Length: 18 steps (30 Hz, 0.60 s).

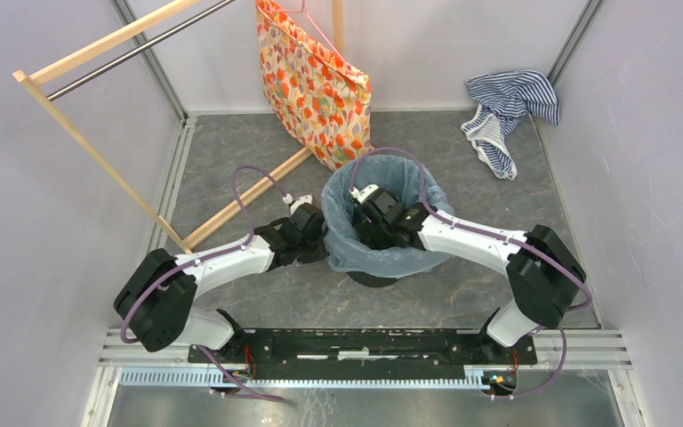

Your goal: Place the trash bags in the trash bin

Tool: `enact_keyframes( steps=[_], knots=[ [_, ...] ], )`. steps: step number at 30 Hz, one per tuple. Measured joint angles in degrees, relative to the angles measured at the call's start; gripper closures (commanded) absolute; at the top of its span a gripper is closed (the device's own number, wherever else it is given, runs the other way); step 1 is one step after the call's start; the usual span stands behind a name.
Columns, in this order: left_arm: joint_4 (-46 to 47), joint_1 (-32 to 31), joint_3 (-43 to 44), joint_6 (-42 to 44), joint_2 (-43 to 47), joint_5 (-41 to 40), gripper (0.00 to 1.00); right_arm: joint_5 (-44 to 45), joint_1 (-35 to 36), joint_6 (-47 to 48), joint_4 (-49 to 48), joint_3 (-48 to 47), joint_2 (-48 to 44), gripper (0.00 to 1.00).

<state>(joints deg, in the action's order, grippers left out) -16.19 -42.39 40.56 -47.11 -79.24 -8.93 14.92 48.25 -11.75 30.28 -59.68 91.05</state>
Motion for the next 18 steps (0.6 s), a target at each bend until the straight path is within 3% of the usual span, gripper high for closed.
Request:
enact_keyframes(
  steps=[18],
  knots=[
    [-1.7,0.0,0.2,0.9,1.1,0.0,0.94,2.8,0.5,-0.4,2.2,-3.7,4.7,0.02]
  ],
)
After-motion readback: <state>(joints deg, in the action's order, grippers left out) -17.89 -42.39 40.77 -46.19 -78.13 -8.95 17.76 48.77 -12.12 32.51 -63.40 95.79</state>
